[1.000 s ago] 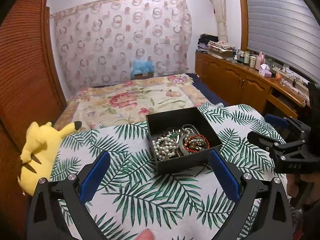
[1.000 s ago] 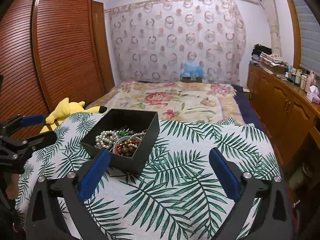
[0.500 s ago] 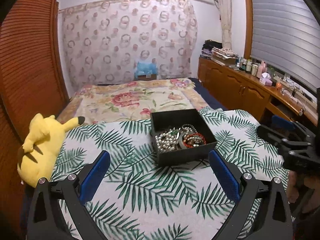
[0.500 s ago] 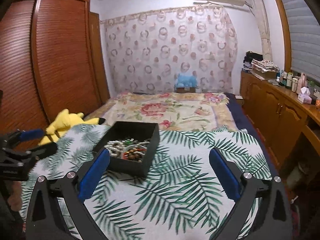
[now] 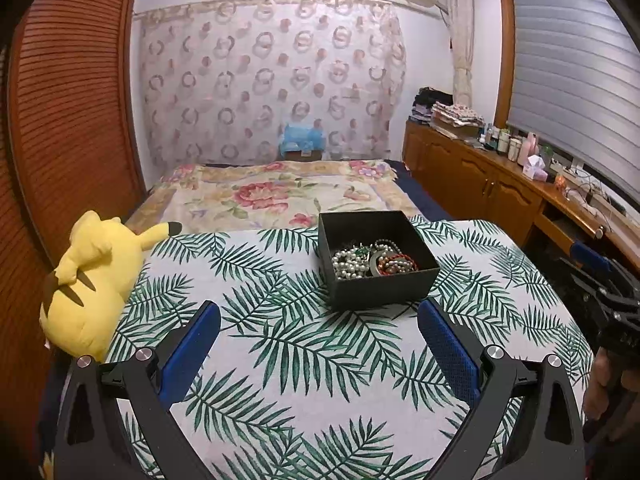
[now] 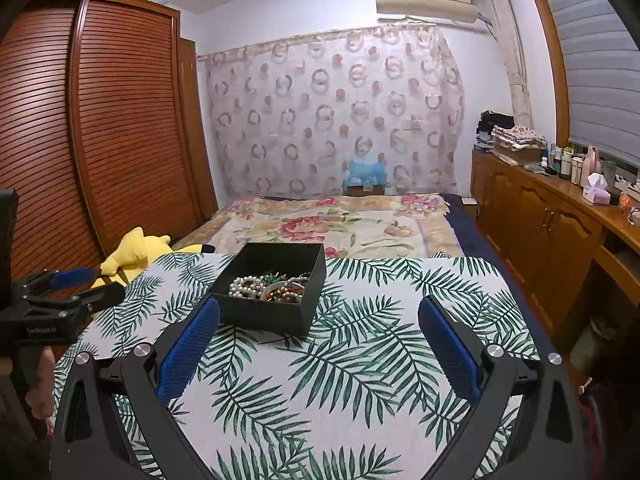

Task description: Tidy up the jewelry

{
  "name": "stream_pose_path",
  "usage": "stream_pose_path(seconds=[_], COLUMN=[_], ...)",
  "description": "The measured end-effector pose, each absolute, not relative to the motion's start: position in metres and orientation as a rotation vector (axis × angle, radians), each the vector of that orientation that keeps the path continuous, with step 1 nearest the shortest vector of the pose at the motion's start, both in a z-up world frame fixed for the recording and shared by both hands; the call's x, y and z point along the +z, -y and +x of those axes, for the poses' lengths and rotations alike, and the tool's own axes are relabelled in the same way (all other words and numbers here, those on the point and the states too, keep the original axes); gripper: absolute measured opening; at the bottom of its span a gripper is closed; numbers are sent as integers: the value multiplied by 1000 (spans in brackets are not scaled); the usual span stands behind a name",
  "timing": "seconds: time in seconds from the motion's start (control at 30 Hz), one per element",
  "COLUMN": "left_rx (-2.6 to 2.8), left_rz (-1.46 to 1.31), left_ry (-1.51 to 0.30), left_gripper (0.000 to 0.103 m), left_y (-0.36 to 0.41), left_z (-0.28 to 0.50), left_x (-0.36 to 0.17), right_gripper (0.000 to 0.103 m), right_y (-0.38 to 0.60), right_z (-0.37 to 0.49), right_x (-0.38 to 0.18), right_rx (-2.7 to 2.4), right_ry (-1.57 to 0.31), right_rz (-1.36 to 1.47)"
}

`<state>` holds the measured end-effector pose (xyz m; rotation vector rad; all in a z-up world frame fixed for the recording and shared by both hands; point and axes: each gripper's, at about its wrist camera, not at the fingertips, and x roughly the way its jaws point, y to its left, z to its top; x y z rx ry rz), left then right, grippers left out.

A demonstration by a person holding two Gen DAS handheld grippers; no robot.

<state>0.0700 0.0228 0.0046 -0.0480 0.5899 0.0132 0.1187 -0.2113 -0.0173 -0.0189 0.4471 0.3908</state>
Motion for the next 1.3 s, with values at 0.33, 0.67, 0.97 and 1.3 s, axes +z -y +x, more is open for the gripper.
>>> stream_pose_path(seconds=[0.33, 0.67, 0.97, 1.3], left_rx=[5, 5, 6, 5], left_rz=[-49, -48, -45, -46], left_ry=[-586, -582, -581, -582], left_gripper=[95, 95, 95, 95], left_y=[-22, -20, -19, -19], left_z=[68, 65, 64, 63], left_x=[6, 8, 8, 9], right_gripper=[100, 100, 100, 100], right_y=[210, 211, 211, 211], right_z=[116, 116, 116, 116], right_x=[-16, -16, -15, -15], right_rx=[383, 379, 379, 379], right_ry=[-437, -438, -439, -439], right_rz=[-27, -26, -27, -28])
